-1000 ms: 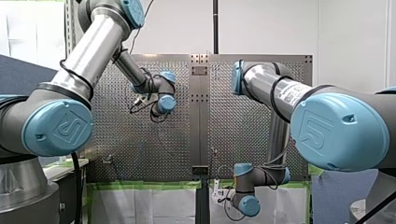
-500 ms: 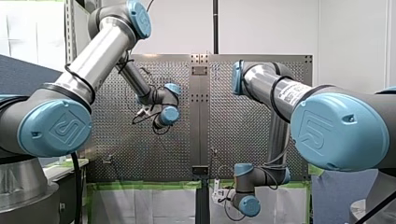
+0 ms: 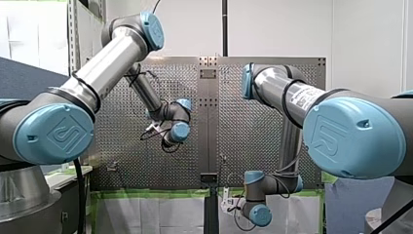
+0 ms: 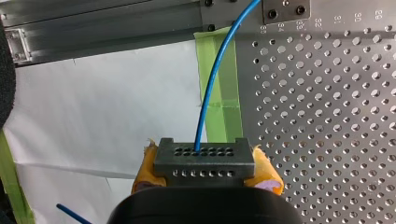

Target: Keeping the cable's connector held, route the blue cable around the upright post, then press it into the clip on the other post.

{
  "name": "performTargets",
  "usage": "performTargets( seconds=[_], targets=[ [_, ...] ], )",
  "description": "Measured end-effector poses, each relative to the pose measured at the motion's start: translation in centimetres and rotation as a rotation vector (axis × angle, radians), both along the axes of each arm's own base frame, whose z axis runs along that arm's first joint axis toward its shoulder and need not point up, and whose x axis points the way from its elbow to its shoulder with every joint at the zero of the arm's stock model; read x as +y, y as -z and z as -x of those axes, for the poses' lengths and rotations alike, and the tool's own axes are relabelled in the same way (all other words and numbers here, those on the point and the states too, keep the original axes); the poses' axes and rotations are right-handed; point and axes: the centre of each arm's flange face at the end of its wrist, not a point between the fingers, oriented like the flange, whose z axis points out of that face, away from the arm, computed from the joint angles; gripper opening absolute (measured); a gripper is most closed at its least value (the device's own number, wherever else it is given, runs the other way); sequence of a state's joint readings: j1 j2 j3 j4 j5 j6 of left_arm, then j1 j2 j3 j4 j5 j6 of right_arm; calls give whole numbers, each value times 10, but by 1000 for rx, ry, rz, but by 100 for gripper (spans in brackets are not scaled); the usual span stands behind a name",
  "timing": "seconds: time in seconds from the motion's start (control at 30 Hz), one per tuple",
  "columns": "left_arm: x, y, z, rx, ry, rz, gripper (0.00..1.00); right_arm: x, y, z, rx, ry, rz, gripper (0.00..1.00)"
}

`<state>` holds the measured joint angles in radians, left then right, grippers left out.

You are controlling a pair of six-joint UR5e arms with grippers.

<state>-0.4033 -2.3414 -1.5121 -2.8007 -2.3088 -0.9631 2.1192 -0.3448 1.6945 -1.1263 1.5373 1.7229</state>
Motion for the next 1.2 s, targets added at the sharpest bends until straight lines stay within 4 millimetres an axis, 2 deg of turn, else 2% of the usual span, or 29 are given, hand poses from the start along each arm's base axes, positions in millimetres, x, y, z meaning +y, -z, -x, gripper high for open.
performTargets(
  seconds=[0.17,0.7,0.83,1.03,1.2],
  targets=[
    [-2,20,4,25,0,2,99,0,0,0,0,0,0,0],
    [1,27,0,12,11,103,99,1,0,-1,-1,-7,1,0],
    [3,44,5,57,8,93,99,1,0,-1,-1,-8,1,0],
    [-6,76,12,109,41,109,99,1,0,-1,-1,-9,2,0],
    [-13,80,10,121,61,138,99,0,-1,-2,-3,-12,6,0]
  ],
)
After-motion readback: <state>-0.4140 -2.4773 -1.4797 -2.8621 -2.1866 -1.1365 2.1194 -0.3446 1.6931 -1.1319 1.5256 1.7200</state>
